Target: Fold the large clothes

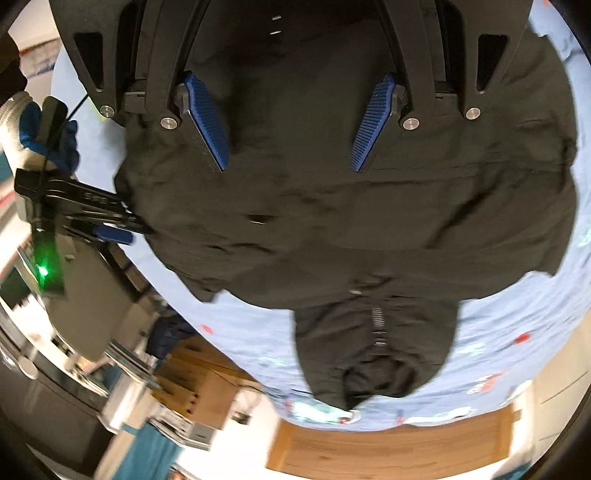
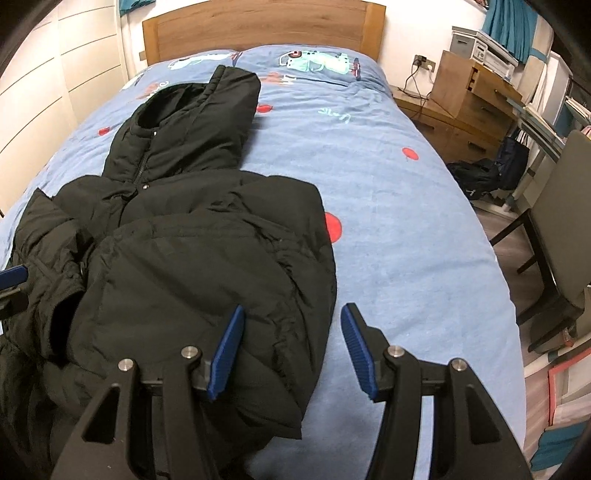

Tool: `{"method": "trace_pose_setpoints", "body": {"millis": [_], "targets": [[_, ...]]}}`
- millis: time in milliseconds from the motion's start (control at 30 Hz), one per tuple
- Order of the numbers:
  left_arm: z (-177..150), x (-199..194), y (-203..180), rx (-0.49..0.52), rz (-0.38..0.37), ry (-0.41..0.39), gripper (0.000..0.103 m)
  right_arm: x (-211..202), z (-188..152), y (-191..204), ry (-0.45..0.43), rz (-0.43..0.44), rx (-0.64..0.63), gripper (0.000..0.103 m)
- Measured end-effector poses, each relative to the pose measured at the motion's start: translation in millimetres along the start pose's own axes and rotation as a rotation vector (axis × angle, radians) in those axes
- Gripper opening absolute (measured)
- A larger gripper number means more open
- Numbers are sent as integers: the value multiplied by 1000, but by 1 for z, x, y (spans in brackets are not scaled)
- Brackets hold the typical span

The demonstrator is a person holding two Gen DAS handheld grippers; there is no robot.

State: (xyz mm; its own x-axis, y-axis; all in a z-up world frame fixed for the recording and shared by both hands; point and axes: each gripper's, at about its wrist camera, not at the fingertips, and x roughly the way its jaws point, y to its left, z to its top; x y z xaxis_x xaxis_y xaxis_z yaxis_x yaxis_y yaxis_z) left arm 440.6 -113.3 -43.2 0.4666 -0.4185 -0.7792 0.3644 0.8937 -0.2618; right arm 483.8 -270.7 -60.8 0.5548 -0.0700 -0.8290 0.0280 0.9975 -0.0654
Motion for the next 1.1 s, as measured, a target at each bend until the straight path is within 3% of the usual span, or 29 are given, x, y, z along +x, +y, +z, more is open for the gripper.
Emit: {"method": "trace_pose_setpoints", "body": {"millis": [267, 367, 467, 533, 633, 767, 900, 1100], "targets": [[0, 27, -16, 12, -80, 55, 79, 19, -13, 24, 52, 39, -35, 53], [-5, 29, -21, 66, -77, 63, 82, 23, -15, 31, 56, 41, -41, 53], [-16, 42, -25, 145, -18, 94, 82, 23, -15, 33, 59, 42, -47, 53], [-25, 51, -25, 231, 59, 112, 83, 22, -16, 35, 60, 44, -56, 53], [-34, 58, -19, 276, 115, 134, 83, 20, -17, 38, 66, 55, -79, 53], [-33, 51, -9, 256, 116, 142, 81, 21, -24, 53, 87, 77, -110, 55], [-28, 41, 5, 173, 66, 145, 75, 20, -33, 76, 93, 103, -135, 55], [-22, 21, 6, 119, -9, 137, 72, 10, -34, 75, 104, 113, -136, 55]]}}
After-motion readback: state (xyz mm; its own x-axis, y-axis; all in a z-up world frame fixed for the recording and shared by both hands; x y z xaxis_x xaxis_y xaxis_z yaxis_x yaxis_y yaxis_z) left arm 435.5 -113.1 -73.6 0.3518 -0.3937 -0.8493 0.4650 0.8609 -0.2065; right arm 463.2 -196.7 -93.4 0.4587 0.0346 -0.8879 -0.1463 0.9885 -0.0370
